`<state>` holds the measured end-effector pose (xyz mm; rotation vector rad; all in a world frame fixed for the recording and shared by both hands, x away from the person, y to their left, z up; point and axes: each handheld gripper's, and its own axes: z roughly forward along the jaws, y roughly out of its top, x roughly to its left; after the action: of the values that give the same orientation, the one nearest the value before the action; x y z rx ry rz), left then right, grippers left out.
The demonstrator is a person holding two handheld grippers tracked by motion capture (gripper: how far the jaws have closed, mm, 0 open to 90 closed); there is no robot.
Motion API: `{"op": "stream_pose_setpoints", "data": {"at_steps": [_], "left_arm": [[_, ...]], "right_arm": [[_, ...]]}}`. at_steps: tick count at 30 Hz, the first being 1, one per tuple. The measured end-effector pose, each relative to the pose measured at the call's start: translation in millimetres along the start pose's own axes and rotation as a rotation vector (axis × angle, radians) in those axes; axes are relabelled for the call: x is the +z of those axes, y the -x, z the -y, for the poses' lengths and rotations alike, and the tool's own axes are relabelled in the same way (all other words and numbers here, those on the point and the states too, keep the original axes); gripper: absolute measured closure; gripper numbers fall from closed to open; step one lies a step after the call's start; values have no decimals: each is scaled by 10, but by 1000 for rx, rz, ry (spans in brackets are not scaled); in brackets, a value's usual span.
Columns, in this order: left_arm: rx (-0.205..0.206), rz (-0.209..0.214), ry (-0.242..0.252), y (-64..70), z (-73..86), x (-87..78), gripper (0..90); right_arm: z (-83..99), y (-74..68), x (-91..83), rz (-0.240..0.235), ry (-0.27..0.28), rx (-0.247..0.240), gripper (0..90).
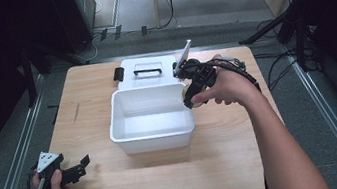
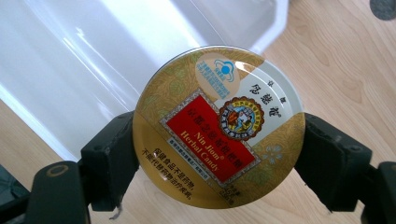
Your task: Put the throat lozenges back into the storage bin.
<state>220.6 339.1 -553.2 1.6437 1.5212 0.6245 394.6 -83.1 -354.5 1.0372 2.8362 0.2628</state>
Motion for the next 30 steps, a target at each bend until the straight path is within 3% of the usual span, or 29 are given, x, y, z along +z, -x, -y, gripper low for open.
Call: {"op": "stream_pose_setpoints", "data": {"at_steps": [18,30], "left_arm": [[0,1,-4,0,-2,2,0],[-3,3,-5,-2,-2,4,0]], "right_arm": [[-249,-253,129,-26,11,-83,202],[-344,-371,251,-17,7,-162,202]]}}
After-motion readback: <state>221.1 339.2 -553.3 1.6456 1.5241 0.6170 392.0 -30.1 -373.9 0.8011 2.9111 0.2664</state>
